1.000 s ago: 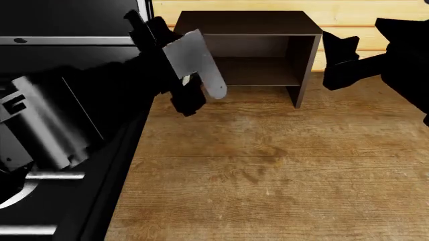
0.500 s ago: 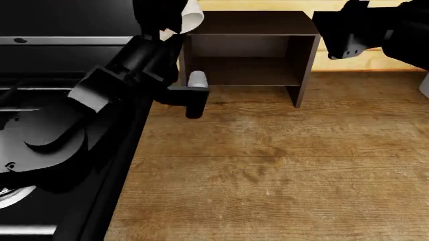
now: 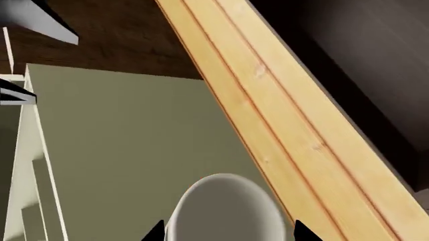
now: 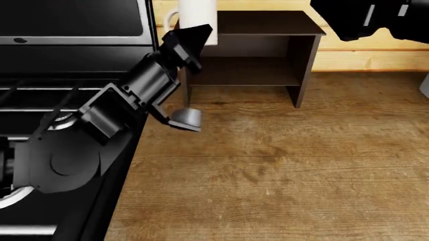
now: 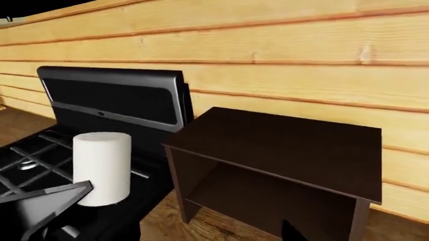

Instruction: A wet mug is on the counter and needs to be dried. Pick it up and place it upside down in the open cabinet.

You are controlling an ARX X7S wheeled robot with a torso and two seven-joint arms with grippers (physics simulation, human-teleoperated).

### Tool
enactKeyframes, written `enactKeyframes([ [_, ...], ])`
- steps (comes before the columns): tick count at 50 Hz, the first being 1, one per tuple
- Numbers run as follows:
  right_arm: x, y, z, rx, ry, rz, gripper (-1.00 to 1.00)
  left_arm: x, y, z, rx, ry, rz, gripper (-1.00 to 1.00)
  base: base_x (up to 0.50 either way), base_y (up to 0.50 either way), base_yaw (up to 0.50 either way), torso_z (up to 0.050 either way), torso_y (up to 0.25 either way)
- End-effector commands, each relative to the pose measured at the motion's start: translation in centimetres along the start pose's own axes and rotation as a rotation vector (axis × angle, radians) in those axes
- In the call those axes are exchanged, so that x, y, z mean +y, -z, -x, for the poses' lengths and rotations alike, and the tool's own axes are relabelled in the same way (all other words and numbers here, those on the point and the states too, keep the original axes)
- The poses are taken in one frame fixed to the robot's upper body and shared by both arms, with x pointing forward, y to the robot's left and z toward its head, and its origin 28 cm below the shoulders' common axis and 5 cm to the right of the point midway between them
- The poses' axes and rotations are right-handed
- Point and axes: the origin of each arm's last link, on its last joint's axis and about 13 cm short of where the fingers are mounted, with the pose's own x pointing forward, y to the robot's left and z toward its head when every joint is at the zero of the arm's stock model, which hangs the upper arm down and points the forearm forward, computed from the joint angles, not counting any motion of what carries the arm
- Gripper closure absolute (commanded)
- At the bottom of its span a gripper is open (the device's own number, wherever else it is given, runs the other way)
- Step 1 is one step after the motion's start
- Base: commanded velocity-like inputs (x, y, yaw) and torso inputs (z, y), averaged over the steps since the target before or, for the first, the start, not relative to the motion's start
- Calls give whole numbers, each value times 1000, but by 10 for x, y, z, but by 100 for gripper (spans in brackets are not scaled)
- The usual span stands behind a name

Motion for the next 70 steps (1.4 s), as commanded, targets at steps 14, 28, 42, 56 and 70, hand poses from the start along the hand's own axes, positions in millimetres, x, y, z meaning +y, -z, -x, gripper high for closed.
enactKeyframes([
  [14,21,-34,-7,13,-174,85,-100,-5,-4,-1,-59,-64,-95,100,0,0,0,0,1],
  [28,33,-40,-22,42,-266,105,-100,0,-3,-1,-74,-83,-113,100,0,0,0,0,0],
  [42,36,-43,-35,42,-294,114,-100,8,-5,0,-80,-116,-117,100,0,0,0,0,1],
  [56,35,-40,-50,47,-313,105,-100,17,-6,4,-83,-151,-112,100,0,0,0,0,0],
  [70,33,-28,-63,72,-340,87,-100,24,-8,3,-83,-184,-102,100,0,0,0,0,1],
])
